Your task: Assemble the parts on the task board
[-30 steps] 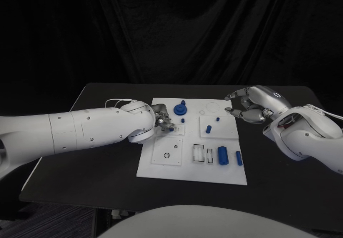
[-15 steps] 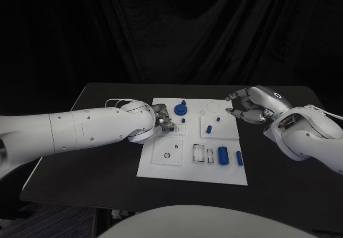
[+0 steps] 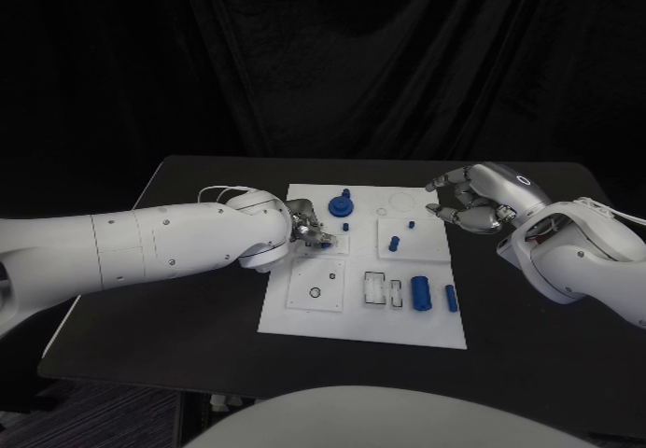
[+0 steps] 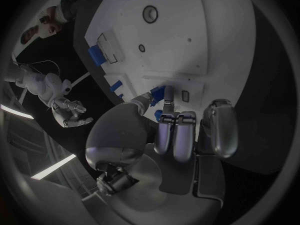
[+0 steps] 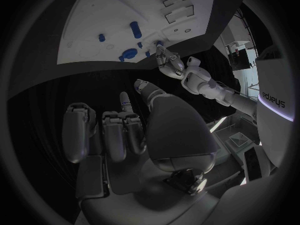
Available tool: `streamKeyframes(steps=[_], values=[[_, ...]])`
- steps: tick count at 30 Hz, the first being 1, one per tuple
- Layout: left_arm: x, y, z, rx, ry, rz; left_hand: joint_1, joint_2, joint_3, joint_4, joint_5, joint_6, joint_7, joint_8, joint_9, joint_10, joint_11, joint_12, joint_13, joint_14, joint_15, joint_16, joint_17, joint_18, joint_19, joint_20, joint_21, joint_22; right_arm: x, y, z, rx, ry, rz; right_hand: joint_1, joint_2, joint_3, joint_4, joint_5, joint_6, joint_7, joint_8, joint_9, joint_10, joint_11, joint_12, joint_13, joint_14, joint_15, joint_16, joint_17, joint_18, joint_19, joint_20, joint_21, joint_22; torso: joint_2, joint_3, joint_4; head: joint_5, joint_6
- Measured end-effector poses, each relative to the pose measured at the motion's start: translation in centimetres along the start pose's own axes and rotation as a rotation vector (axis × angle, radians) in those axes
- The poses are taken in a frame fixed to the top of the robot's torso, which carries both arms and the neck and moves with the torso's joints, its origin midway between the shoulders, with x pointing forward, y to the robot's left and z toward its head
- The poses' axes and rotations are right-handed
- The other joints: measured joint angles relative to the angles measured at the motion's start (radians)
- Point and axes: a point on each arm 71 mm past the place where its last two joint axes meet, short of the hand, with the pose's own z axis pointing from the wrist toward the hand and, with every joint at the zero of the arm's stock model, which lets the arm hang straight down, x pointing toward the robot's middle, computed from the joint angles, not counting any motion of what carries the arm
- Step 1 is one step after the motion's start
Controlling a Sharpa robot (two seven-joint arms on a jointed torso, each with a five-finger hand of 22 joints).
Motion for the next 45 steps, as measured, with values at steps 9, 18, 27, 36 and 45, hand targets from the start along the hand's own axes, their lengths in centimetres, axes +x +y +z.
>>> streamKeyframes(steps=[9,18,27,36,45], values=[[-0.08,0.08,-0.02,-0.004,0.006,0.004,0.004,0.004,-0.012,-0.002,0.021,0.001,-0.001,-0.014,-0.005,0.0,0.0,-0.005,0.0,0.0,0.0,0.0,0.0,0.0,0.0,0.0,-0.008,0.0,0.04,-0.03,0.0,0.003,0.006,0.0,0.0,0.0,0.0,0.0,0.0,0.0,0.0,0.0,0.0,0.0,0.0,0.0,0.0,0.0,0.0,0.0,0.0,0.0,0.0,0.0,0.0,0.0,0.0,0.0001,0.0,0.0,0.0],[-0.19,-0.02,-0.14,0.006,0.005,0.002,0.085,0.016,0.03,-0.069,0.179,0.017,0.002,-0.04,-0.001,0.0,0.0,-0.005,0.0,0.0,0.0,0.0,0.0,0.0,0.0,0.0,-0.008,0.0,0.08,-0.1,0.0,0.008,0.012,0.002,0.0,0.0,0.0,0.0,0.0,0.0,0.0,0.0,0.0,0.0,0.0,0.0,0.0,0.0,0.0,0.0,0.0,0.0,0.0,0.0,0.0,0.0,0.0,0.0001,0.0001,0.002,0.0],[-0.22,0.13,-0.21,0.019,0.002,-0.001,0.106,0.011,0.045,-0.084,0.285,0.033,-0.003,-0.029,0.02,0.0,0.0,-0.005,0.0,0.0,0.0,0.0,0.0,0.0,0.0,0.0,-0.008,0.0,0.12,-0.16,-0.01,0.013,0.017,0.004,0.0,0.0,0.0,0.0,0.0,0.0,0.0,0.0,0.0,0.0,0.0,0.0,0.0,0.0,0.0,0.0,0.0,0.0,0.0,0.0,0.0,0.0,0.0,0.0,0.0,0.003,0.0],[-0.25,0.35,-0.28,0.026,0.002,-0.002,0.109,0.008,0.051,-0.081,0.313,0.038,-0.005,-0.009,0.053,0.001,-0.006,-0.001,0.0,0.002,-0.002,0.0,0.0,0.0,0.0,0.0,-0.008,0.0,0.15,-0.25,-0.01,0.019,0.021,0.008,0.0,0.0,0.003,0.003,0.005,0.003,-0.003,0.0,-0.001,0.0,0.0,0.0,0.0,0.0,0.0,0.0,0.001,0.0,0.0,0.0,-0.004,0.0,0.0,0.0,0.0,0.004,0.0],[-0.32,0.45,-0.3,0.028,0.0,-0.004,0.1,-0.006,0.071,-0.082,0.335,0.057,-0.011,0.018,0.1,0.001,-0.013,-0.001,0.0,0.0,-0.008,0.0,0.0,0.0,0.002,-0.006,-0.008,0.0,0.18,-0.36,-0.01,0.026,0.024,0.012,0.0,0.0,0.003,0.003,0.005,0.003,-0.003,0.0,-0.001,-0.004,0.004,-0.003,0.0,0.0,0.0,0.0,0.001,0.0,0.0,0.0,-0.007,0.0,0.0,0.0,0.0,0.005,0.0]])
